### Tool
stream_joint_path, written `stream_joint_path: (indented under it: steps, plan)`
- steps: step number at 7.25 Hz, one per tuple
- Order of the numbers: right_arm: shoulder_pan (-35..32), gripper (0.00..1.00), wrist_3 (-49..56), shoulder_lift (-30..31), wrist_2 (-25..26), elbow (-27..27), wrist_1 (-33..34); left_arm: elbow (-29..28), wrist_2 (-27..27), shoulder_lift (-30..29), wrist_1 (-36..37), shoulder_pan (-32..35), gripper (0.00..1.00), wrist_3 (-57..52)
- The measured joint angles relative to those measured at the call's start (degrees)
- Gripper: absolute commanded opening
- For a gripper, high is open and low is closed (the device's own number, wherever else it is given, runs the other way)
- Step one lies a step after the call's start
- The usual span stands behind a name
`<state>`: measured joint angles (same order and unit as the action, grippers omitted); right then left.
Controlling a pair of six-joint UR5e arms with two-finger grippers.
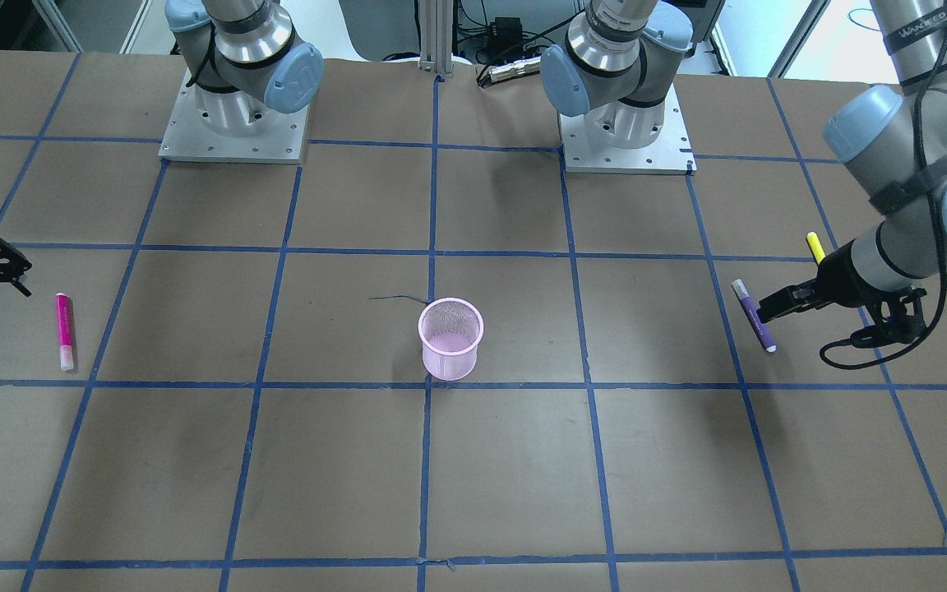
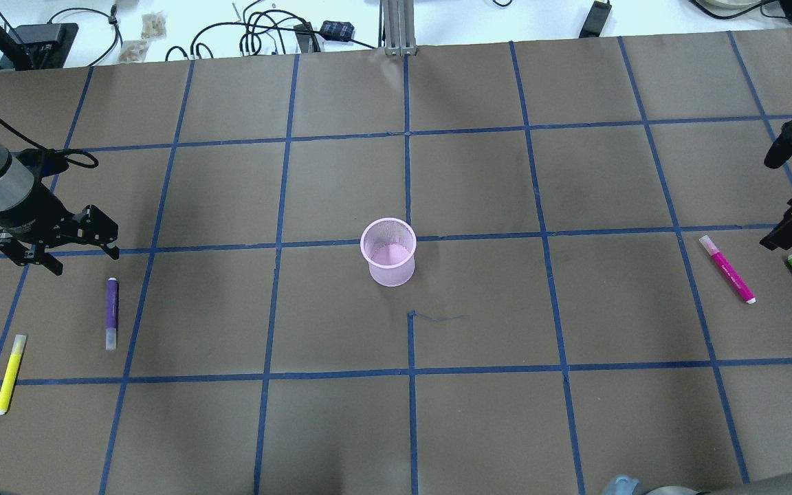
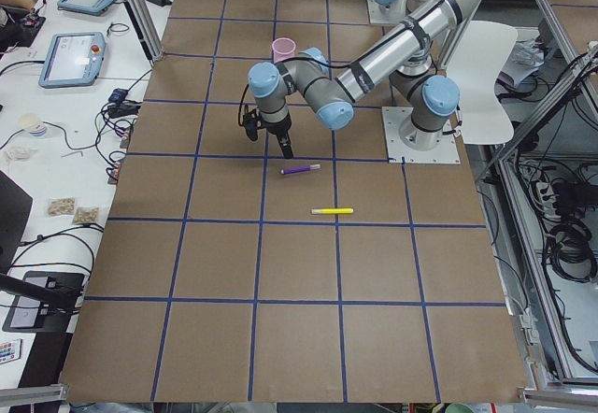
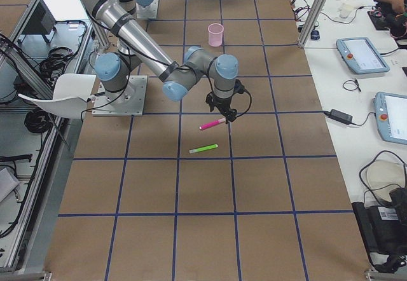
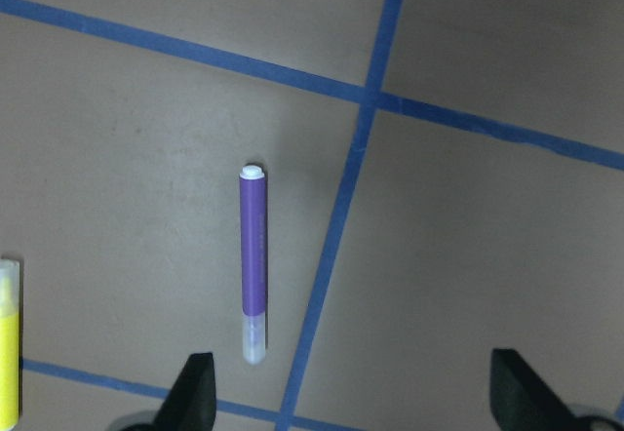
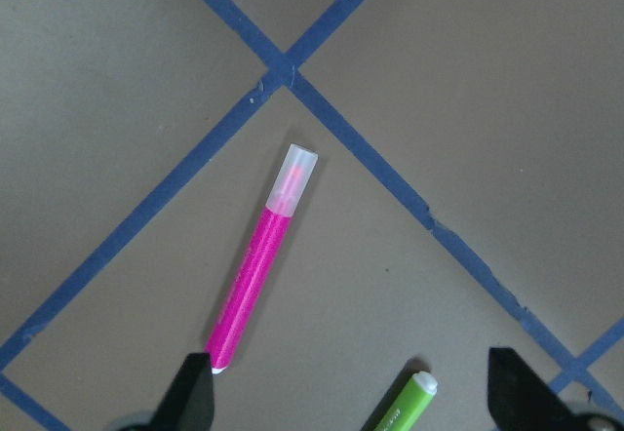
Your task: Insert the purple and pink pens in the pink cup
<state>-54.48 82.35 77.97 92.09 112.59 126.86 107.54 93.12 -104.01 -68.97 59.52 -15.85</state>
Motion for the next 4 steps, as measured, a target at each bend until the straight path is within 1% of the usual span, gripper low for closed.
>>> stream_joint_path:
  steps: [1,4]
  plan:
    - [0.37,1.00,1.27,-0.12,0.02,2.52,2.63,0.07,0.60,-2.03,0.68,-0.66,1.00,-1.66]
    - [2.07,0.99,1.55,-0.88,0.02,5.51,3.65,1.08,1.37,-5.51,1.07,-1.18,1.00,-2.71]
